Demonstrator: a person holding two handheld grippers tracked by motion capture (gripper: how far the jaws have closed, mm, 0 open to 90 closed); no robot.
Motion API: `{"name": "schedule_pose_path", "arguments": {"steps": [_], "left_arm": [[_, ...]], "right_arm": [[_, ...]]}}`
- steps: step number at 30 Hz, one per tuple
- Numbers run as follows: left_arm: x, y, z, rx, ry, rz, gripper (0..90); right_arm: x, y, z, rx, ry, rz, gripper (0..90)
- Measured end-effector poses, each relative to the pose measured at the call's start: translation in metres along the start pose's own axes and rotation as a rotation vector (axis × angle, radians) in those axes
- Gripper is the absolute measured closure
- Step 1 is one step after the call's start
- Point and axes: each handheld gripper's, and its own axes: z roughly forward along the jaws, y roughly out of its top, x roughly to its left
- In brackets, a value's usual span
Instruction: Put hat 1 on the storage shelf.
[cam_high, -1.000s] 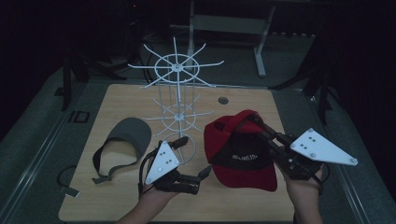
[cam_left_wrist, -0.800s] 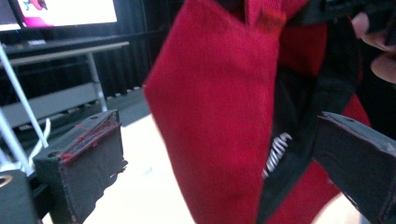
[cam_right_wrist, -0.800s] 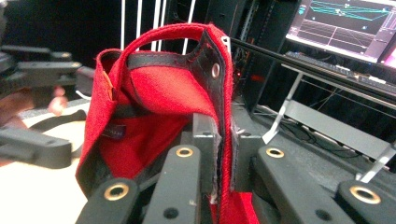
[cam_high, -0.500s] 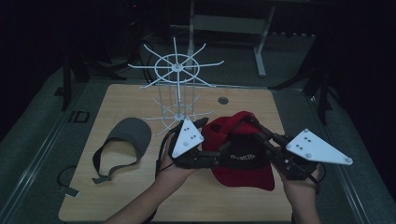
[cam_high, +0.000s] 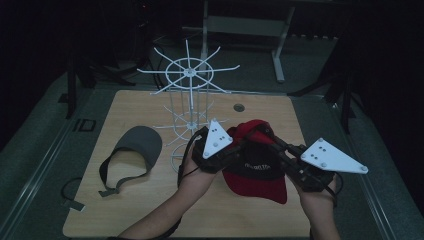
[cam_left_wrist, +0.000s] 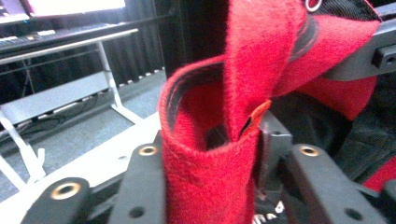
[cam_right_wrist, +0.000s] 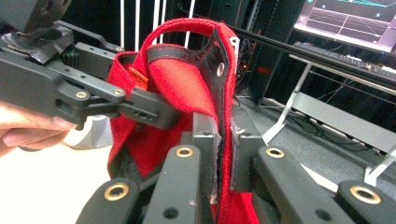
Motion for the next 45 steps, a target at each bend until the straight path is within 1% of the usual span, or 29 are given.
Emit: {"name": "schedule_pose_path", "arguments": {"steps": [1,3,6,7,8,10,12,16,18,20,22,23,24,26,27,29,30,31,33,35,36,38,40,42,43,44,45], "left_arm": [[-0.001,0.000,0.001,-0.005,-0.016,-0.003,73.8],[-0.003,0.001,0.002,0.000,-0.034,0.003,80.9],[-0.005,0.002,0.005,0.010,-0.041,0.019,83.5],[-0.006,0.002,0.005,0.008,-0.036,0.019,83.8],[-0.005,0.003,0.005,0.006,-0.044,0.015,84.1],[-0.006,0.004,0.006,-0.003,-0.038,0.020,84.4],[-0.006,0.006,0.006,-0.008,-0.040,0.025,84.6],[-0.008,0.008,0.006,-0.018,-0.034,0.019,84.7],[-0.008,0.012,0.006,-0.014,-0.029,0.030,84.8],[-0.009,0.013,0.006,-0.021,-0.037,0.025,84.8],[-0.011,0.014,0.006,-0.028,-0.033,0.030,84.9],[-0.011,0.015,0.006,-0.030,-0.041,0.031,84.9],[-0.012,0.016,0.006,-0.031,-0.039,0.036,84.9],[-0.013,0.016,0.006,-0.035,-0.042,0.041,84.9],[-0.012,0.016,0.005,-0.037,-0.037,0.042,84.9],[-0.011,0.016,0.005,-0.045,-0.041,0.036,84.9],[-0.011,0.016,0.005,-0.045,-0.041,0.036,84.9],[-0.010,0.016,0.003,-0.049,-0.046,0.034,84.9],[-0.009,0.016,0.001,-0.063,-0.055,0.032,84.9],[-0.009,0.016,0.000,-0.063,-0.072,0.039,84.9],[-0.010,0.015,0.000,-0.071,-0.070,0.038,84.9],[-0.009,0.014,-0.002,-0.076,-0.089,0.040,84.9],[-0.009,0.013,-0.003,-0.079,-0.092,0.044,84.9],[-0.007,0.012,-0.004,-0.080,-0.103,0.042,84.9],[-0.005,0.012,-0.004,-0.076,-0.111,0.040,84.8],[-0.004,0.012,-0.005,-0.077,-0.133,0.031,84.9],[-0.002,0.012,-0.005,-0.081,-0.142,0.031,84.8]], "right_arm": [[0.000,-0.001,0.000,0.001,0.001,0.001,83.7],[0.000,-0.002,0.001,0.001,0.001,0.001,83.7],[0.000,-0.004,0.000,0.001,0.000,0.003,83.7],[0.000,-0.005,0.000,0.004,-0.005,0.007,83.6],[0.000,-0.006,-0.001,0.004,-0.006,0.008,83.6],[-0.001,-0.008,-0.003,0.003,-0.004,0.015,83.5],[-0.001,-0.010,-0.005,0.001,-0.002,0.018,83.2],[0.000,-0.014,-0.008,-0.007,-0.001,0.033,82.8],[0.001,-0.020,-0.009,-0.007,-0.004,0.042,81.9],[0.001,-0.023,-0.011,-0.011,-0.002,0.058,81.5],[0.001,-0.025,-0.013,-0.018,-0.004,0.063,80.0],[0.001,-0.026,-0.014,-0.020,-0.001,0.070,79.6],[0.001,-0.027,-0.015,-0.021,0.003,0.073,78.9],[0.002,-0.028,-0.017,-0.020,0.006,0.069,74.7],[0.003,-0.029,-0.018,-0.018,0.012,0.070,72.3],[0.003,-0.030,-0.021,-0.024,0.024,0.075,65.8],[0.003,-0.030,-0.021,-0.024,0.024,0.075,65.8],[0.004,-0.031,-0.025,-0.020,0.024,0.077,61.9],[0.003,-0.032,-0.030,-0.030,0.034,0.091,60.2],[0.004,-0.033,-0.035,-0.026,0.035,0.084,56.6],[0.004,-0.033,-0.037,-0.028,0.036,0.086,56.4],[0.003,-0.033,-0.042,-0.033,0.034,0.089,54.3],[0.001,-0.033,-0.045,-0.040,0.041,0.095,54.2],[-0.001,-0.032,-0.047,-0.045,0.026,0.087,54.9],[-0.003,-0.032,-0.047,-0.041,0.025,0.081,55.1],[-0.004,-0.031,-0.047,-0.037,0.022,0.082,55.1],[-0.006,-0.031,-0.045,-0.036,0.026,0.081,55.1]]}}
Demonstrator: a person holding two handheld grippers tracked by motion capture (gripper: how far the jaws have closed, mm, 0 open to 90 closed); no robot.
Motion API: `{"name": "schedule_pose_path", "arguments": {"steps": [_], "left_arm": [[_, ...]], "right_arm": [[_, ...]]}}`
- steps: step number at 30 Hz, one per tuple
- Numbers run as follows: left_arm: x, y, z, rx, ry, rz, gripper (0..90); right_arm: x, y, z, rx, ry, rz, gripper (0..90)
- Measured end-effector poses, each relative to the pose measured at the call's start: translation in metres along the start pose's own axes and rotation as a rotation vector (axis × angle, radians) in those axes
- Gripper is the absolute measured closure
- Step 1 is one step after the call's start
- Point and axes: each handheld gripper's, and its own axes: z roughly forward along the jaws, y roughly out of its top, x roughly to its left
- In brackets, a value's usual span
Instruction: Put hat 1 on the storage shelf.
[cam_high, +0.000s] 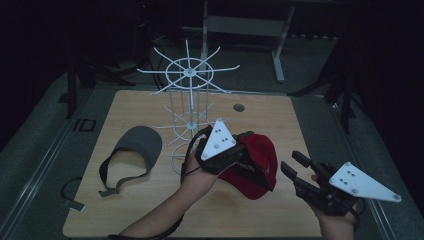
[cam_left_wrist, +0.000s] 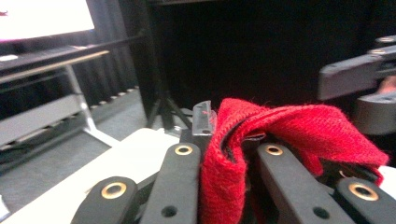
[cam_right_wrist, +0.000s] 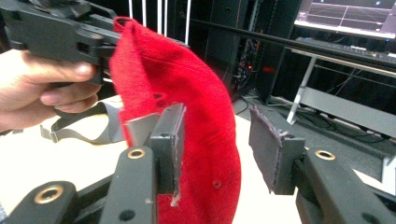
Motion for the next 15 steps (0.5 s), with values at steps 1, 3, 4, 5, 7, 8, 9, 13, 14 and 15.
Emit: {"name": "schedule_pose_path", "arguments": {"steps": [1,3,4,5,7,8,9,13,14,15], "left_arm": [[0.000,0.000,0.000,0.000,0.000,0.000,84.8],[0.004,0.000,-0.002,-0.017,-0.072,0.009,84.7],[0.006,0.000,-0.003,-0.021,-0.148,0.018,84.7],[0.007,0.000,-0.004,-0.034,-0.188,0.017,84.7],[0.006,0.000,-0.006,-0.030,-0.222,0.018,84.7],[0.005,0.000,-0.007,-0.033,-0.231,0.030,84.7],[0.005,0.000,-0.008,-0.041,-0.257,0.033,84.7],[0.004,0.001,-0.010,-0.039,-0.323,0.049,84.5],[0.003,0.001,-0.010,-0.039,-0.317,0.057,84.5],[0.004,0.001,-0.011,-0.039,-0.330,0.055,84.6]], "right_arm": [[0.000,0.000,0.000,0.000,0.000,0.000,55.1],[-0.002,0.000,0.001,0.004,0.009,-0.002,55.1],[-0.007,0.003,0.007,-0.003,0.066,-0.009,54.2],[-0.010,0.004,0.009,-0.008,0.090,-0.001,54.2],[-0.011,0.007,0.014,0.007,0.086,-0.038,52.9],[-0.010,0.009,0.016,0.016,0.101,-0.051,52.2],[-0.010,0.010,0.017,0.024,0.126,-0.063,51.6],[-0.007,0.013,0.023,0.058,0.213,-0.151,51.8],[-0.005,0.013,0.025,0.064,0.225,-0.176,52.6],[-0.003,0.013,0.026,0.075,0.233,-0.204,55.2]]}}
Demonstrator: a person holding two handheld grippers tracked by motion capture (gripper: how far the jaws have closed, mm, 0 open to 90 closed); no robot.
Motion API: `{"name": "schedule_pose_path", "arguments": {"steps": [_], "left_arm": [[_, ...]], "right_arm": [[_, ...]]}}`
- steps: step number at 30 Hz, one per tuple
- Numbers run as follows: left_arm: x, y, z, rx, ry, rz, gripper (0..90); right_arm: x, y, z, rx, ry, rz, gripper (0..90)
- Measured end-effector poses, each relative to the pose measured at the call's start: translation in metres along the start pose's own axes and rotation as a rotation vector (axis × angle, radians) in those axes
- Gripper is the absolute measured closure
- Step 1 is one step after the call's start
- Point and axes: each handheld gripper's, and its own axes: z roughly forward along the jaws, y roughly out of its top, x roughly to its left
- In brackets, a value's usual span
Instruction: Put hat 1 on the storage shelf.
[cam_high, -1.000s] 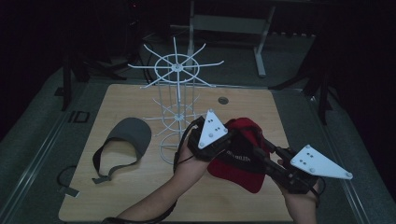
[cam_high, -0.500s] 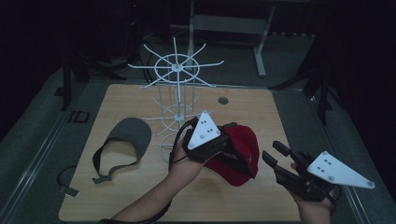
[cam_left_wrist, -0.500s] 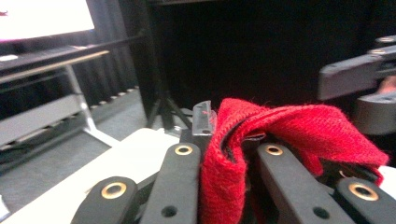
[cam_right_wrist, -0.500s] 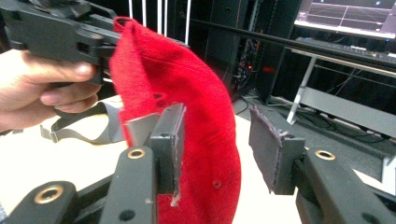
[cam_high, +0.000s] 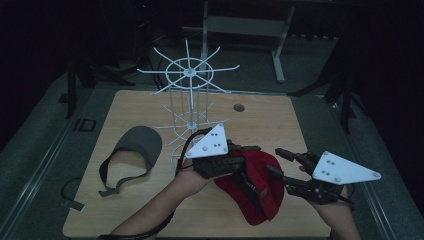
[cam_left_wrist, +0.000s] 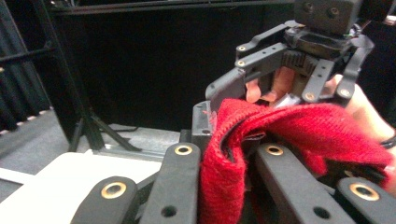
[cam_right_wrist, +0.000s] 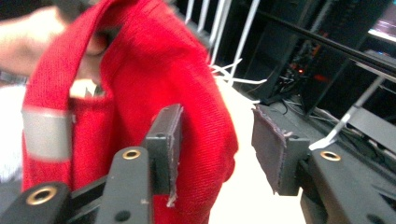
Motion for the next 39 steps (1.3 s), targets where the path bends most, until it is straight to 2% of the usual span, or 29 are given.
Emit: {"name": "schedule_pose_path", "arguments": {"steps": [1,3,4,6,8,13,16,18,21,23,28,30,37,39], "left_arm": [[-0.001,0.000,0.000,0.003,0.010,0.010,84.5],[0.000,0.000,-0.001,0.008,-0.005,0.013,84.5],[0.000,0.000,-0.001,0.017,0.005,0.022,84.5],[0.001,-0.001,-0.001,0.018,-0.006,0.019,84.5],[0.001,-0.003,-0.001,0.021,0.002,0.030,84.3],[0.005,-0.008,0.000,0.019,-0.021,0.005,84.0],[0.004,-0.009,0.000,0.023,-0.025,0.008,82.1],[0.003,-0.008,-0.001,0.022,0.001,0.017,76.5],[0.003,-0.009,-0.003,0.033,0.026,0.014,62.8],[0.003,-0.011,-0.005,0.044,0.032,0.019,60.5],[0.000,-0.014,-0.008,0.061,0.054,0.029,55.7],[-0.001,-0.015,-0.013,0.055,0.080,0.031,53.1],[-0.001,-0.018,-0.024,0.020,0.097,0.026,49.3],[0.000,-0.022,-0.029,-0.013,0.102,0.008,49.3]], "right_arm": [[0.002,0.000,0.001,0.008,0.002,-0.024,60.7],[0.005,0.000,0.000,0.013,0.015,-0.053,70.0],[0.006,0.001,0.000,0.014,0.019,-0.062,76.7],[0.006,0.000,-0.001,0.012,0.034,-0.052,84.5],[0.006,0.000,-0.002,0.008,0.029,-0.039,87.8],[0.009,0.000,-0.001,0.014,-0.012,-0.012,88.7],[0.006,0.002,-0.002,0.000,-0.019,0.027,88.8],[0.005,0.004,-0.004,-0.009,-0.036,0.042,88.8],[0.001,0.007,-0.008,-0.032,-0.072,0.062,88.8],[-0.001,0.008,-0.012,-0.043,-0.082,0.070,88.8],[-0.001,0.011,-0.011,-0.025,-0.100,0.059,88.8],[-0.001,0.012,-0.011,-0.027,-0.109,0.064,88.8],[-0.003,0.014,-0.014,-0.042,-0.099,0.074,88.8],[-0.003,0.016,-0.014,-0.052,-0.109,0.080,88.8]]}}
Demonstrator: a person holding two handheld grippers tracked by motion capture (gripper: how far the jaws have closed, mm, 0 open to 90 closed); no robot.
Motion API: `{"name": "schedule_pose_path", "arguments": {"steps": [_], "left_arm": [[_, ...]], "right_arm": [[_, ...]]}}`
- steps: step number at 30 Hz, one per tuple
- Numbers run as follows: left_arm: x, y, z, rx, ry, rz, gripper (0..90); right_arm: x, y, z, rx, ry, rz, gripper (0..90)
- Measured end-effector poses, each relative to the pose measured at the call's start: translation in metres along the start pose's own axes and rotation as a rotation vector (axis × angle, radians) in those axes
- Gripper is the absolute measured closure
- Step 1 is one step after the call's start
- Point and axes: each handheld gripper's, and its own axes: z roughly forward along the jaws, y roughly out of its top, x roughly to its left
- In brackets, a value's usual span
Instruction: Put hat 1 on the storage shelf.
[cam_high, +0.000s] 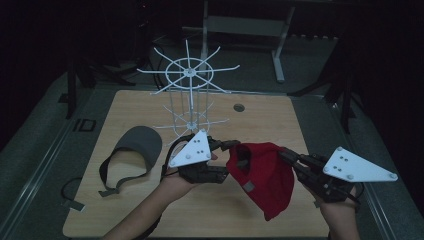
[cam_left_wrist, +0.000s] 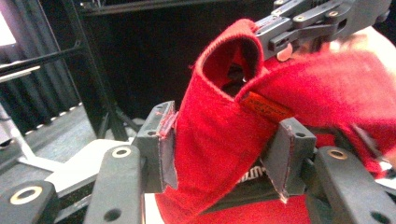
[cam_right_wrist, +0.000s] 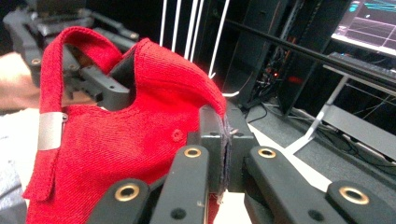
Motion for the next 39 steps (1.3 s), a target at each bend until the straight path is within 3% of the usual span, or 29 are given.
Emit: {"name": "schedule_pose_path", "arguments": {"steps": [4,8,17,27,28,35,39], "left_arm": [[0.001,-0.003,-0.008,-0.014,0.044,-0.008,50.0],[0.007,-0.011,-0.016,-0.046,0.094,-0.073,51.0],[-0.003,-0.034,-0.025,-0.065,0.163,-0.105,50.7],[-0.016,-0.048,-0.037,-0.027,0.171,-0.080,50.9],[-0.018,-0.052,-0.040,-0.017,0.167,-0.082,53.2],[-0.022,-0.061,-0.048,0.012,0.174,-0.105,53.1],[-0.024,-0.067,-0.052,0.026,0.187,-0.093,53.2]], "right_arm": [[-0.002,0.003,-0.001,-0.017,-0.003,0.011,88.8],[-0.007,0.006,-0.004,-0.043,-0.015,0.036,88.7],[-0.025,0.018,-0.002,-0.083,-0.112,0.083,88.8],[-0.042,0.036,0.000,-0.133,-0.169,0.113,88.7],[-0.043,0.045,0.004,-0.139,-0.203,0.097,88.7],[-0.049,0.065,0.020,-0.145,-0.223,0.106,88.7],[-0.050,0.075,0.028,-0.160,-0.221,0.111,88.7]]}}
